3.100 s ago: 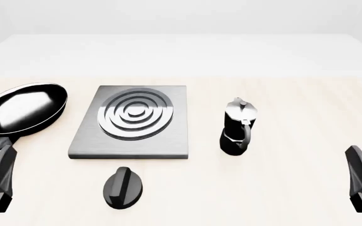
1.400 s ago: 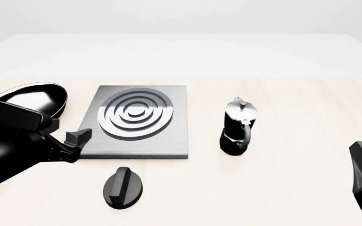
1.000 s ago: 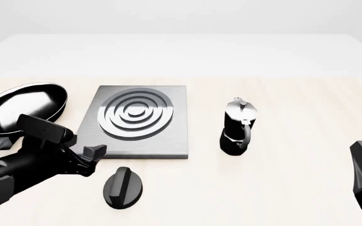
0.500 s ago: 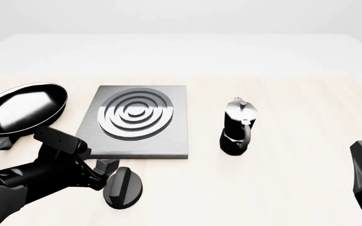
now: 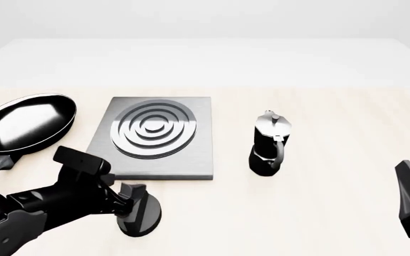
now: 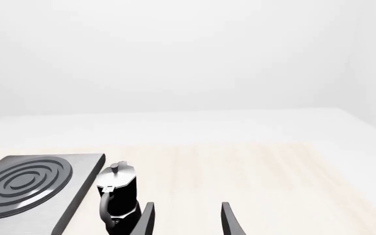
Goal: Turn on the stove.
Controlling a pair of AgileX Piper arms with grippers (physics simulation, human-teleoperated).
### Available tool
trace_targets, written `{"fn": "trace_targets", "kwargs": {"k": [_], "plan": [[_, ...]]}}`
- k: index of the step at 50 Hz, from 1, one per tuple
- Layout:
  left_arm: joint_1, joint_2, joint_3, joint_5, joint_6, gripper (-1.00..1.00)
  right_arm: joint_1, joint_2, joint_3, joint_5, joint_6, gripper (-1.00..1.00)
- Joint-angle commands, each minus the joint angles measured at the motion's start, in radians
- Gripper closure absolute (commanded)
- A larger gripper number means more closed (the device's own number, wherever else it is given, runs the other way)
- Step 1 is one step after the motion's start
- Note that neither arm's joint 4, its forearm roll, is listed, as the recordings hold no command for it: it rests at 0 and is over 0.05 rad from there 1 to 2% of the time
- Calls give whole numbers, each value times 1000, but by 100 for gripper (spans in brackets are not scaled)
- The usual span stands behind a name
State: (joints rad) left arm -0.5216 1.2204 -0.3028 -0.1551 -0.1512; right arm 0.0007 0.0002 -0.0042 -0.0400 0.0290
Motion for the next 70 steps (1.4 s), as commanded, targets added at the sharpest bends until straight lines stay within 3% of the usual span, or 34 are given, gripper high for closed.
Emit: {"fn": "trace_targets", "kwargs": {"k": [1,26,45,70], "plan": [[-10,63,12,-56,-34,-100,4,0,0,7,6,-100],[-18,239,46,-208,-70,-100,4,0,2,5,13,-100],[-17,281,42,-238,-63,-100,6,0,2,3,23,-100],[160,174,58,-191,13,-100,12,0,2,8,21,-100]]}}
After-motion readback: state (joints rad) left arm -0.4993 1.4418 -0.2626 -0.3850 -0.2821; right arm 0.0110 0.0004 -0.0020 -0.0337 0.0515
